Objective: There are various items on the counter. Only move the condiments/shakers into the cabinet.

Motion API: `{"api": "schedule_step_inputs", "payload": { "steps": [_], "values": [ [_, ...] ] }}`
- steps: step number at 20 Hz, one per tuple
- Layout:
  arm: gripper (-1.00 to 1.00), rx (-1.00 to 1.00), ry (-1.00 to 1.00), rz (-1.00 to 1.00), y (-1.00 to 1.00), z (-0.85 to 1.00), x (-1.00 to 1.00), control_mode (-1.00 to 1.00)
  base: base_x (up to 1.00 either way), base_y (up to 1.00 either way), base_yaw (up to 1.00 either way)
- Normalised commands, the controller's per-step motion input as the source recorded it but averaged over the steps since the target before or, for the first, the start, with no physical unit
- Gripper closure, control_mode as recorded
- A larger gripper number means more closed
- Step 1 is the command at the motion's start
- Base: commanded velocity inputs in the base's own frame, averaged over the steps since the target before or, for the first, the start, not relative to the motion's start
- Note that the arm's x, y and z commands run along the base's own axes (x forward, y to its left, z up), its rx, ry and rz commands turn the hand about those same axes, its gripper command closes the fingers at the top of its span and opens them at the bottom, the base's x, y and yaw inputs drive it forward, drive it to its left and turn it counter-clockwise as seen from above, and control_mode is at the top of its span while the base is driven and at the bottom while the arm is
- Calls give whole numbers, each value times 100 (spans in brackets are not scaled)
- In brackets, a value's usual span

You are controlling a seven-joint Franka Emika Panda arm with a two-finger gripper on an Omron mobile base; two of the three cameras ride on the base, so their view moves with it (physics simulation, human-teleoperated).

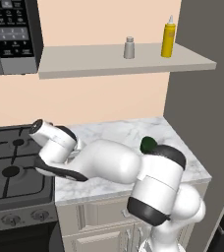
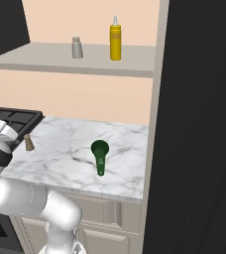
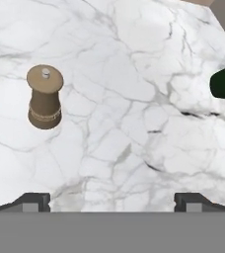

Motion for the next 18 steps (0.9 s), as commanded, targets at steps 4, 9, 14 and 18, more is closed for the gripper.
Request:
{"api": "schedule_step_inputs", "payload": {
  "steps": [4, 9, 14, 18],
  "values": [
    [-100, 0, -13, 0, 0, -10, 18, -100, 0, 0, 0],
    [-100, 0, -1, 0, 0, -19, 34, -100, 0, 0, 0],
    [-100, 0, 0, 0, 0, -13, 27, -100, 0, 0, 0],
    [-100, 0, 0, 0, 0, -10, 28, -100, 0, 0, 0]
  ]
}}
